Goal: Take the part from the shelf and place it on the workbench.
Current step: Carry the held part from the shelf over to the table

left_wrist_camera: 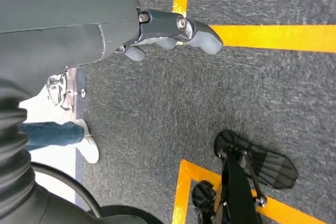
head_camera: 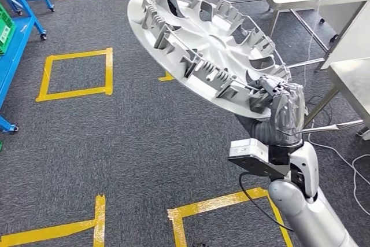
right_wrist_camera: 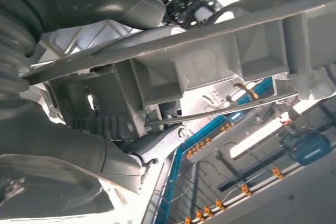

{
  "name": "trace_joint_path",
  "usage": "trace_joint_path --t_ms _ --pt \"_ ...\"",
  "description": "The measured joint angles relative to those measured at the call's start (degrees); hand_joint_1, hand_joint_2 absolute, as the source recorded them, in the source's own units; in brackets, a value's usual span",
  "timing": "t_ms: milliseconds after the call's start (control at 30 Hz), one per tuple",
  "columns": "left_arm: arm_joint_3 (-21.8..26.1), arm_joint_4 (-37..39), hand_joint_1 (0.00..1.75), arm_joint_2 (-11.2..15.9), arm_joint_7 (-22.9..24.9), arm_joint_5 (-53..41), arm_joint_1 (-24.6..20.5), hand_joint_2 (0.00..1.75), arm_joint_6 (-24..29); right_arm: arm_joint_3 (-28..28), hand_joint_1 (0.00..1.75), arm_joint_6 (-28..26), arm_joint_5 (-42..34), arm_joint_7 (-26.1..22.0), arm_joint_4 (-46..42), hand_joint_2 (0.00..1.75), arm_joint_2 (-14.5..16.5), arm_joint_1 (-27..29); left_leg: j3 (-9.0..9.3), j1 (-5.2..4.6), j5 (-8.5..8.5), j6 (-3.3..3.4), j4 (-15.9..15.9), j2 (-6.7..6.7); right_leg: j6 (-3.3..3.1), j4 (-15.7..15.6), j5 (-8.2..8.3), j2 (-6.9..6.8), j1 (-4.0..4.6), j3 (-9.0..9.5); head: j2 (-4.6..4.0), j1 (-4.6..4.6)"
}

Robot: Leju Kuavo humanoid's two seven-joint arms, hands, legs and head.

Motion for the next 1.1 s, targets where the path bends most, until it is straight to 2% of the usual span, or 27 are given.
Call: trace_joint_path --t_ms 33,100,133,167,233,300,367,400,433,467,500,533,600,667,733,800,833,867,900,933,967,1000,1033,1100 --pt "0.00 0.00 0.00 -0.03 -0.08 -0.08 -0.04 1.75 -0.16 -0.01 1.75 -0.01 -0.02 0.00 0.08 1.75 0.00 -0.02 0.07 0.03 -0.13 -0.18 0.05 0.47 0.05 -3.93 1.96 -0.67 -0.05 2.12 0.00 0.02" --pt "0.00 -0.01 0.00 -0.01 -0.38 -0.37 -0.06 1.75 -0.61 0.00 1.75 -0.03 -0.08 -0.07 0.20 1.75 0.00 -0.20 0.11 -0.25 -0.50 -0.76 0.35 1.31 -0.21 -11.39 4.33 -2.79 0.25 6.34 0.00 -0.03" --pt "0.00 -0.02 0.00 0.03 -0.55 -0.59 -0.05 1.75 -0.84 0.04 1.75 -0.05 -0.12 -0.13 0.25 1.75 0.01 -0.29 0.11 -0.43 -0.64 -1.02 0.52 1.71 -0.51 -13.33 4.67 -3.44 0.40 7.42 0.00 -0.12" --pt "0.00 -0.02 0.00 0.07 -0.68 -0.75 -0.07 1.75 -1.02 0.09 1.75 -0.08 -0.15 -0.19 0.29 1.75 0.01 -0.36 0.11 -0.58 -0.72 -1.23 0.64 2.16 -0.88 -13.89 4.52 -3.55 0.58 7.71 0.00 -0.21" --pt "-0.01 -0.03 0.00 0.08 -0.93 -0.94 -0.17 1.75 -1.31 0.12 1.75 -0.11 -0.26 -0.25 0.36 1.75 0.01 -0.36 0.21 -0.45 -1.01 -1.65 0.83 2.73 -1.70 -13.93 4.69 -2.44 0.56 7.54 0.00 -0.30" --pt "-0.01 -0.03 0.00 0.03 -1.17 -0.95 -0.26 1.75 -1.50 0.13 1.75 -0.11 -0.32 -0.24 0.44 1.75 0.00 -0.35 -0.72 -0.15 -2.85 -2.18 3.34 1.18 -2.48 -14.07 4.84 -1.44 0.43 7.63 0.00 -0.44" --pt "0.00 -0.02 0.00 -0.04 -1.27 -0.95 -0.22 1.75 -1.56 0.20 1.75 -0.11 -0.32 -0.24 0.54 1.75 0.01 -0.34 -3.93 0.02 -6.34 -2.44 10.34 -0.89 -2.97 -14.10 4.89 -0.40 0.43 7.69 0.00 -0.64" --pt "0.00 -0.02 0.00 -0.04 -1.27 -0.94 -0.15 1.75 -1.56 0.26 1.75 -0.11 -0.32 -0.26 0.60 1.75 0.01 -0.33 -5.90 0.03 -7.81 -2.45 14.32 -1.22 -3.07 -14.10 4.91 0.19 0.51 7.71 0.00 -0.65" --pt "0.00 -0.02 0.00 -0.02 -1.27 -0.94 -0.07 1.75 -1.55 0.33 1.75 -0.11 -0.32 -0.28 0.67 1.75 0.02 -0.32 -7.40 0.01 -8.42 -2.38 17.14 -1.34 -3.10 -14.09 4.91 0.86 0.61 7.76 0.00 -0.65" --pt "0.00 -0.02 0.00 -0.01 -1.27 -0.94 -0.01 1.75 -1.53 0.38 1.75 -0.11 -0.32 -0.28 0.74 1.75 0.02 -0.30 -8.14 -0.01 -8.04 -2.24 18.18 -1.41 -3.11 -14.08 4.91 1.51 0.69 7.83 0.00 -0.65" --pt "0.00 -0.02 0.00 0.01 -1.28 -0.94 0.01 1.75 -1.52 0.43 1.75 -0.11 -0.33 -0.28 0.81 1.75 0.02 -0.27 -7.76 -0.03 -6.50 -2.00 16.75 -1.58 -3.11 -14.07 4.90 2.19 0.75 7.93 0.00 -0.64" --pt "0.00 -0.02 0.00 0.01 -1.33 -0.96 0.01 1.75 -1.52 0.45 1.75 -0.11 -0.33 -0.28 0.85 1.75 0.02 -0.26 -6.49 -0.05 -4.27 -1.71 13.45 -1.97 -3.12 -14.06 4.90 2.86 0.78 8.04 0.00 -0.64" --pt "-0.01 -0.02 0.00 0.09 -1.60 -1.07 -0.03 1.75 -1.55 0.47 1.75 -0.11 -0.34 -0.28 0.86 1.75 0.02 -0.27 -3.17 -0.04 -0.50 -1.13 5.41 -3.99 -3.03 -13.99 4.89 4.07 0.78 8.05 0.00 -0.61" --pt "-0.02 -0.02 0.00 0.19 -1.95 -1.39 -0.06 1.75 -1.49 0.49 1.75 -0.13 -0.34 -0.32 0.87 1.75 0.03 -0.32 -1.62 -0.09 0.41 -0.94 1.67 -5.37 -2.63 -13.92 5.01 5.03 0.64 7.69 0.00 -0.61" --pt "-0.02 -0.03 0.00 0.18 -2.13 -1.75 -0.15 1.75 -1.42 0.48 1.75 -0.15 -0.36 -0.34 0.89 1.75 0.04 -0.25 -1.43 -0.19 0.45 -0.76 1.14 -4.80 -1.94 -14.05 5.19 5.73 0.42 7.29 0.00 -0.63" --pt "-0.02 -0.03 0.00 0.12 -2.27 -1.94 -0.29 1.75 -1.50 0.40 1.75 -0.15 -0.43 -0.33 0.90 1.75 0.04 -0.16 -1.18 -0.06 0.85 -0.23 0.44 -3.81 -1.42 -12.94 4.22 4.29 0.42 6.42 0.00 -0.47" --pt "-0.02 -0.02 0.00 0.10 -2.35 -1.98 -0.34 1.75 -1.55 0.38 1.75 -0.14 -0.48 -0.34 0.91 1.75 0.04 -0.19 -1.08 0.06 1.04 0.03 0.11 -3.26 -1.23 -10.85 2.89 3.01 0.47 5.34 0.00 -0.34" --pt "-0.02 -0.02 0.00 0.10 -2.41 -1.98 -0.33 1.75 -1.61 0.37 1.75 -0.14 -0.54 -0.34 0.94 1.75 0.04 -0.23 -1.05 0.04 1.08 0.16 0.02 -2.77 -1.06 -7.86 1.20 1.70 0.46 3.94 0.00 -0.24" --pt "-0.02 -0.02 0.00 0.11 -2.47 -1.95 -0.28 1.75 -1.65 0.39 1.75 -0.13 -0.59 -0.36 0.97 1.75 0.05 -0.28 -1.09 0.03 1.08 0.24 0.02 -2.23 -0.82 -3.88 -0.70 0.97 0.39 2.11 0.00 -0.13" --pt "-0.02 -0.02 0.00 0.12 -2.49 -1.92 -0.24 1.75 -1.68 0.40 1.75 -0.11 -0.62 -0.39 1.01 1.75 0.05 -0.28 -1.10 0.02 1.06 0.26 0.03 -1.64 -0.58 -0.25 -2.09 0.67 0.29 0.44 0.00 -0.12" --pt "-0.02 -0.02 0.00 0.10 -2.50 -1.90 -0.22 1.75 -1.72 0.42 1.75 -0.10 -0.66 -0.40 1.06 1.75 0.05 -0.25 -1.11 0.02 1.04 0.26 0.05 -1.08 -0.36 2.01 -2.64 0.52 0.18 -0.60 0.00 -0.13" --pt "-0.02 -0.02 0.00 0.08 -2.52 -1.89 -0.25 1.75 -1.76 0.43 1.75 -0.09 -0.67 -0.40 1.11 1.75 0.05 -0.22 -1.12 0.04 1.01 0.23 0.06 -0.51 -0.16 2.33 -2.18 0.36 0.07 -0.68 0.00 -0.10" --pt "-0.02 -0.02 0.00 0.05 -2.55 -1.89 -0.29 1.75 -1.80 0.43 1.75 -0.08 -0.69 -0.38 1.17 1.75 0.05 -0.20 -1.09 0.07 0.96 0.16 0.09 -0.01 -0.05 0.22 -0.75 0.09 -0.02 0.47 0.00 -0.10" --pt "-0.02 -0.02 0.00 0.02 -2.58 -1.89 -0.34 1.75 -1.89 0.41 1.75 -0.07 -0.71 -0.33 1.24 1.75 0.04 -0.20 -1.00 0.03 0.73 -0.23 0.28 0.88 0.00 -8.40 2.73 -1.83 0.06 5.20 0.00 -0.09"
